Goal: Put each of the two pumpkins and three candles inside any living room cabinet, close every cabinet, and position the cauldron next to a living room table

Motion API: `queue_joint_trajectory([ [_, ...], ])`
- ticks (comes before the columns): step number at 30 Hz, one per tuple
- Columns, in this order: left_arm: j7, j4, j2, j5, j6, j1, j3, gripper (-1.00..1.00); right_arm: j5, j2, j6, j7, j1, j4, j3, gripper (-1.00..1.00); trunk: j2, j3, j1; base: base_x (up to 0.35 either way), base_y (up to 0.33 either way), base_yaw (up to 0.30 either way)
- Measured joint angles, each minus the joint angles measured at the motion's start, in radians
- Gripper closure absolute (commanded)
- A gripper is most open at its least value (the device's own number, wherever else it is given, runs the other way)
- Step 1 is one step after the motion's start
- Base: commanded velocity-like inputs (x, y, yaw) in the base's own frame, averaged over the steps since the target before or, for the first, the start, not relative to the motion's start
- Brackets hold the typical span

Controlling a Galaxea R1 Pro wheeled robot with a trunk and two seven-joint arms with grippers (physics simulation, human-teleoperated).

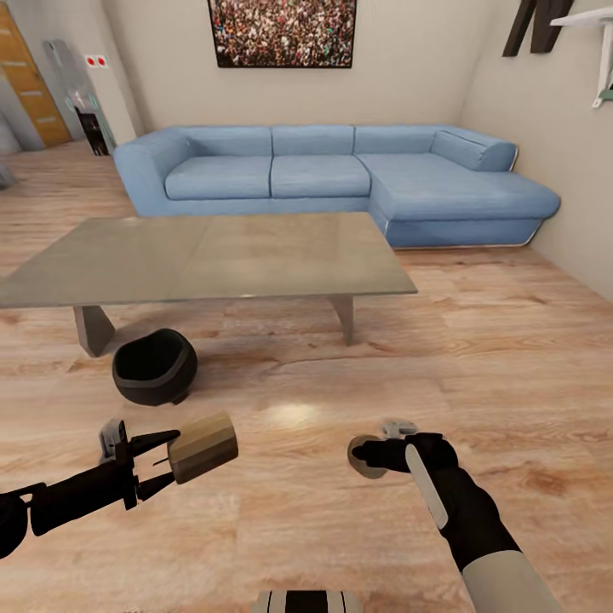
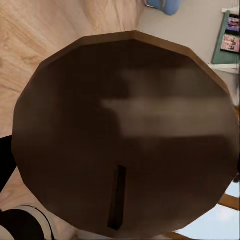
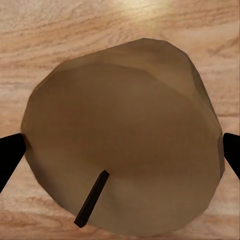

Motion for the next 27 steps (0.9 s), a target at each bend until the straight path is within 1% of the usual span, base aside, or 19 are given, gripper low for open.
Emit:
queue_joint_trajectory([
  [7, 0.000, 0.000, 0.000, 0.007, 0.000, 0.000, 0.000, 1.00, 0.003, 0.001, 0.001, -0.002, 0.000, 0.000, 0.004, 1.00, 0.002, 0.018, -0.003, 0.000, 0.000, 0.177],
  [18, 0.000, 0.001, 0.001, 0.005, 0.000, 0.000, 0.000, 1.00, 0.002, 0.001, 0.001, -0.002, 0.000, 0.000, 0.004, 1.00, 0.002, 0.004, -0.003, 0.000, 0.000, 0.172],
  [27, 0.000, 0.001, 0.000, 0.007, -0.001, 0.000, 0.000, 1.00, 0.002, 0.001, 0.001, -0.002, 0.000, 0.000, 0.004, 1.00, 0.004, 0.027, -0.007, 0.000, 0.000, 0.172],
])
